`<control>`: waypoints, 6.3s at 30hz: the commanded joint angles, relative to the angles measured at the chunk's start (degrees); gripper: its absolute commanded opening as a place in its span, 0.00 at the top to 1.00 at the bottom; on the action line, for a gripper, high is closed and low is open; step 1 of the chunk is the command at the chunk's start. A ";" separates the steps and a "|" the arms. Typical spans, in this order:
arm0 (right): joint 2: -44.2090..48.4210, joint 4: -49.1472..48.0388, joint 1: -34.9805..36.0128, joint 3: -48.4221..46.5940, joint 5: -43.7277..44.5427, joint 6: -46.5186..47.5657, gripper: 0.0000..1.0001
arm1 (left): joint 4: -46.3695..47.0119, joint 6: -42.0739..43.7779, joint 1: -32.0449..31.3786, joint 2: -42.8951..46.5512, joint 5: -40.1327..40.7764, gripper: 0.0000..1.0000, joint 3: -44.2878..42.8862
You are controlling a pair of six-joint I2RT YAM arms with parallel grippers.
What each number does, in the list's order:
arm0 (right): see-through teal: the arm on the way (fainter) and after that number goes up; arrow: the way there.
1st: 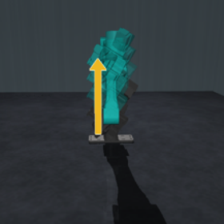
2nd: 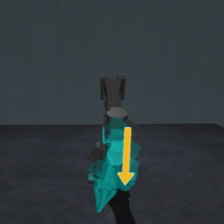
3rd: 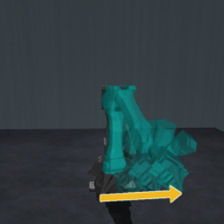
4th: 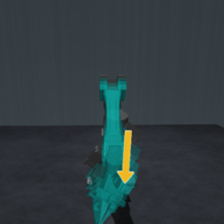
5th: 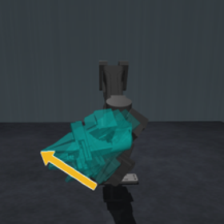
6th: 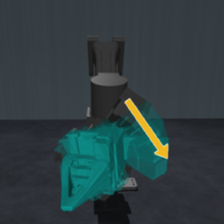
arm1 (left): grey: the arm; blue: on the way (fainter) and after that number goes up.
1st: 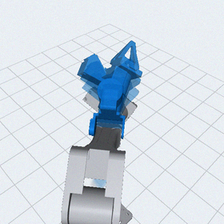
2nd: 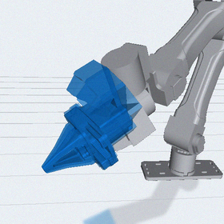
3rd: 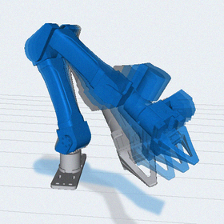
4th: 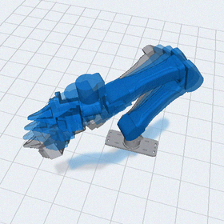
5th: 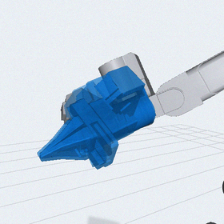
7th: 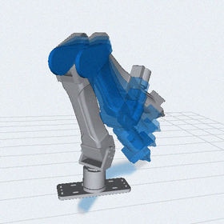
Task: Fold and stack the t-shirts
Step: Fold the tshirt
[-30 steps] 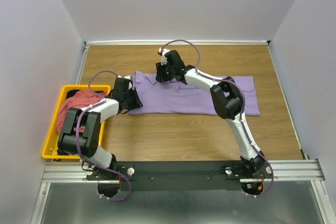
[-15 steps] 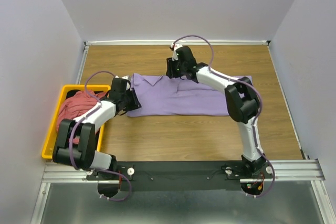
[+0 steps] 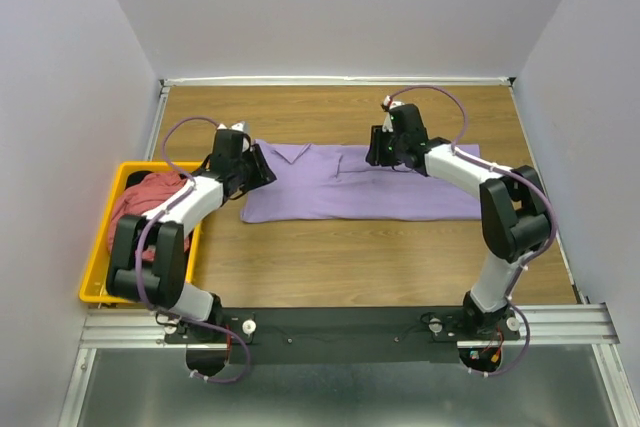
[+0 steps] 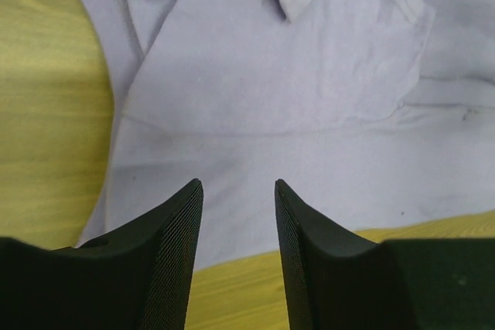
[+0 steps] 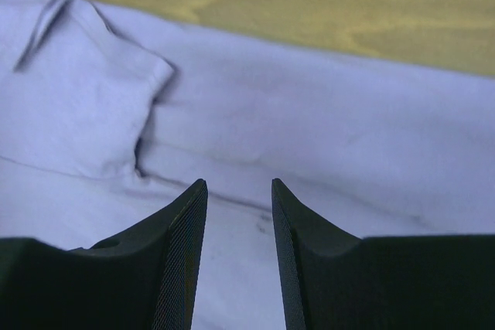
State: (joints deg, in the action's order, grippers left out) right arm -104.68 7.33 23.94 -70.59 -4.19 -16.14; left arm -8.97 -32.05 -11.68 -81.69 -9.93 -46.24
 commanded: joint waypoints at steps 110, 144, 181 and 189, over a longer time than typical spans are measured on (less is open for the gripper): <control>-5.39 -2.78 -0.30 -4.83 -8.15 -2.51 0.57 | -4.56 3.05 1.58 -26.43 -0.18 0.62 -27.94; 3.88 24.39 23.67 15.60 -7.14 -14.08 0.48 | -15.88 7.87 -8.53 -43.98 7.47 0.57 -42.41; 16.18 31.34 27.12 19.08 -2.67 -6.36 0.26 | -14.49 -6.10 -14.86 -38.62 16.35 0.51 -45.60; 11.53 26.51 27.30 18.65 -7.68 -7.76 0.26 | -18.79 -2.93 -14.77 -50.92 13.80 0.51 -57.02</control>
State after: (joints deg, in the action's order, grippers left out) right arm -90.41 37.76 50.92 -52.21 -7.94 -22.68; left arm -25.56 -36.47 -26.48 -126.98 5.23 -98.45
